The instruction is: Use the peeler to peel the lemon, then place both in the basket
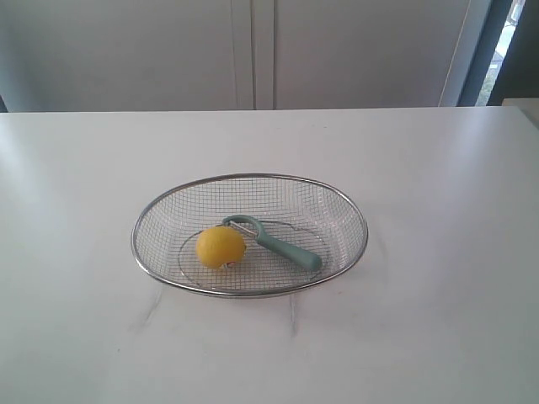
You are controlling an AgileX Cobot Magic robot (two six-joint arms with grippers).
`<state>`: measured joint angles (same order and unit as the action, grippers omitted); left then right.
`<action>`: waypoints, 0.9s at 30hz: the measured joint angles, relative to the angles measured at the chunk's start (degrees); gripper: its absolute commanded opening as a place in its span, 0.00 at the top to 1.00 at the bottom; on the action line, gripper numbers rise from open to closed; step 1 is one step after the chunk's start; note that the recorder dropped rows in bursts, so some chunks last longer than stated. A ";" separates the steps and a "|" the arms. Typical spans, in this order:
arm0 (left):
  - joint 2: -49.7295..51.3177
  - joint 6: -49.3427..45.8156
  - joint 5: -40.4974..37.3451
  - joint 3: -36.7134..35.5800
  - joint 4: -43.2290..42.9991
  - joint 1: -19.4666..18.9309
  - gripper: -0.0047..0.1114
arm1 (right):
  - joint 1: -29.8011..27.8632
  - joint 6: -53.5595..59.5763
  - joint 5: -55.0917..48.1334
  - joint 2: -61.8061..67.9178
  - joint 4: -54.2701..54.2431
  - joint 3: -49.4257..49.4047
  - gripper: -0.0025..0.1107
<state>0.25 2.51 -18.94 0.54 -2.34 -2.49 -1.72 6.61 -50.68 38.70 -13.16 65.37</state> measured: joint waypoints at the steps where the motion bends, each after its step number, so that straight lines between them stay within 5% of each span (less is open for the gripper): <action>1: 0.00 0.00 0.00 0.00 0.00 0.00 0.96 | 0.00 0.00 0.11 -1.28 0.00 -1.26 0.98; 27: 0.00 0.00 0.00 0.00 0.00 0.00 0.96 | 0.00 0.00 0.22 -38.29 0.00 -30.75 0.98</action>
<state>0.25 2.51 -18.94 0.54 -2.34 -2.49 -1.72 6.61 -50.45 0.41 -13.16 34.62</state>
